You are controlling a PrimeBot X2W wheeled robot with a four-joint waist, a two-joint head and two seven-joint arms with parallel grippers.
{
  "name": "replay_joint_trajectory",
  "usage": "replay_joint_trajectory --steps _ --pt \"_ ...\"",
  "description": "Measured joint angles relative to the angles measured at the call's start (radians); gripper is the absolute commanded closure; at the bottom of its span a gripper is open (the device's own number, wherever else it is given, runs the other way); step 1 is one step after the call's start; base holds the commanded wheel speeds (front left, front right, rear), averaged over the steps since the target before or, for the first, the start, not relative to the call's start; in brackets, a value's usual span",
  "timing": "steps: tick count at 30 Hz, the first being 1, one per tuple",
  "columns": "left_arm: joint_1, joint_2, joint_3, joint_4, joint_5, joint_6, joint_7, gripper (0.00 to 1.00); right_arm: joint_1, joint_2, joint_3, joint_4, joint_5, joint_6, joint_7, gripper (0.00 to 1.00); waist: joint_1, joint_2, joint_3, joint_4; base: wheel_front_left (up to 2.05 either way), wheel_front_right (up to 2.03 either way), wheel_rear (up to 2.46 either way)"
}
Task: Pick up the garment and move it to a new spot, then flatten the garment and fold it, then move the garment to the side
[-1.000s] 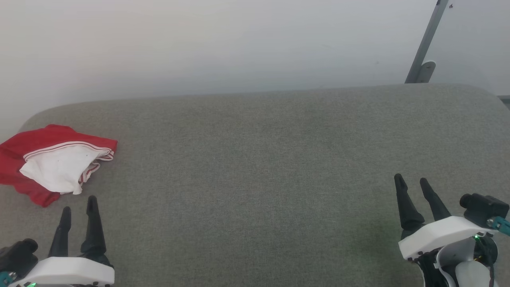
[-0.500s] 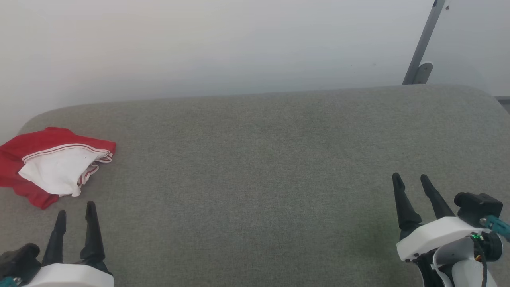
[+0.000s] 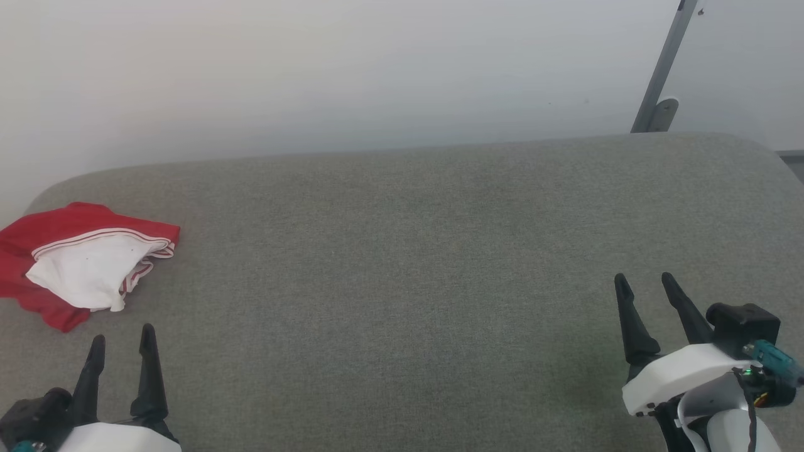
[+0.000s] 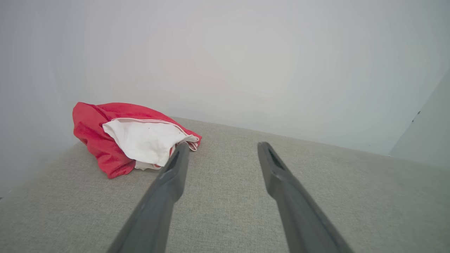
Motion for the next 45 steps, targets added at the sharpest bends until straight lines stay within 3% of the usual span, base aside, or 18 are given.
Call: replay_joint_trajectory --steps 18,33,45 --pt "0.0 0.023 0.004 0.026 0.09 -0.005 -0.03 0.0 0.0 -0.005 0.009 -0.005 -0.112 0.001 -0.021 0.0 0.0 0.0 -0.007 -0.004 0.0 0.0 0.0" --pt "-0.004 0.025 0.003 0.049 0.07 -0.008 -0.03 0.0 0.001 -0.007 0.012 -0.006 -0.107 0.001 -0.021 0.0 0.0 0.0 -0.009 0.003 0.0 0.0 0.0" --pt "-0.023 0.028 0.053 0.089 0.044 -0.007 -0.03 0.0 -0.005 -0.015 0.079 0.006 -0.094 0.001 -0.012 0.0 0.0 0.0 -0.029 0.085 0.0 0.0 0.0"
